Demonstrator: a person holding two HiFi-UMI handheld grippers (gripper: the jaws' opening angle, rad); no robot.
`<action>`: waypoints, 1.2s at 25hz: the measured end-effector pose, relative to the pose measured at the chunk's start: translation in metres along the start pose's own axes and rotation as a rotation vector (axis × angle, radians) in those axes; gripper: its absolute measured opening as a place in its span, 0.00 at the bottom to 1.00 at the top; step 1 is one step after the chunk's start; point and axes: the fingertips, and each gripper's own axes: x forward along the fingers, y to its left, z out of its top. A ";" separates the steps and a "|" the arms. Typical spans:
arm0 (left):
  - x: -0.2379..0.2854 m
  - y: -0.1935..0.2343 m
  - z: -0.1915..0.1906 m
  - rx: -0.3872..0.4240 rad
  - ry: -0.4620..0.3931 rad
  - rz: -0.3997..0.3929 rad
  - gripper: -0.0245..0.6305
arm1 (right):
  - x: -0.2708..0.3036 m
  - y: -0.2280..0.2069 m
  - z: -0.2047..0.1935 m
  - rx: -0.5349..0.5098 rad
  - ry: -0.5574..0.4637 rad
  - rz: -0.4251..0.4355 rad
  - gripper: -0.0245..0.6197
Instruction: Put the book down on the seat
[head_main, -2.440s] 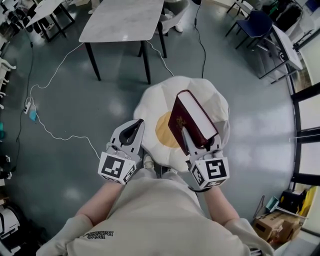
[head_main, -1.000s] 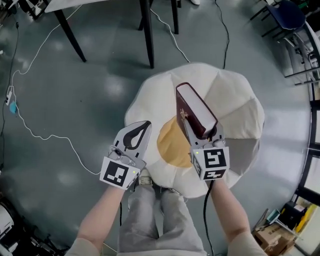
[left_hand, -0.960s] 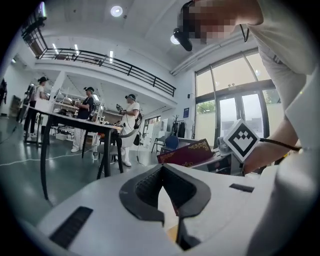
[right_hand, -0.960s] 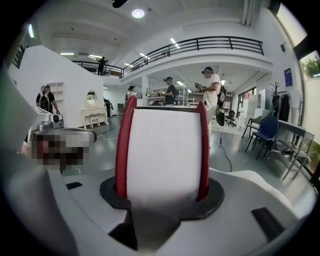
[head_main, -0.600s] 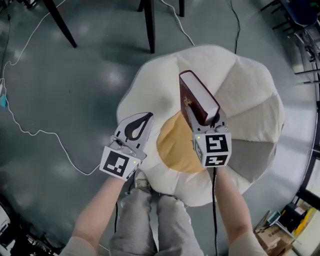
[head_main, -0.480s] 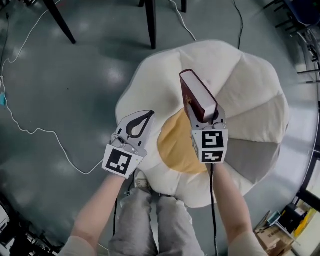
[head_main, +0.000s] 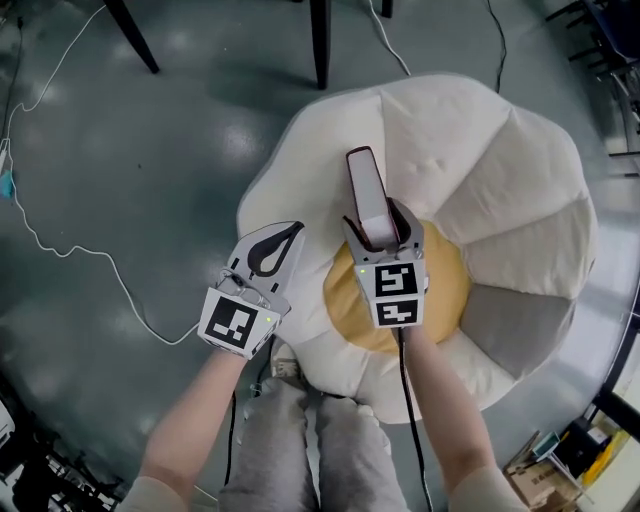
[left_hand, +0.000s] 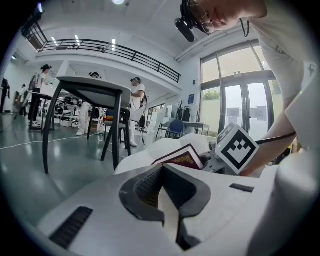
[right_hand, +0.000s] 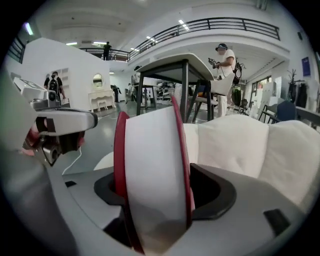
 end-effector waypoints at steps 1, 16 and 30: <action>-0.002 0.000 -0.001 -0.005 0.000 0.003 0.04 | 0.001 0.008 0.001 0.023 -0.011 0.030 0.54; -0.030 -0.019 0.011 -0.005 0.007 0.019 0.04 | -0.021 0.061 -0.013 0.201 -0.028 0.236 0.70; -0.073 -0.068 0.138 0.062 0.055 0.071 0.04 | -0.182 -0.007 0.105 0.219 -0.170 -0.014 0.30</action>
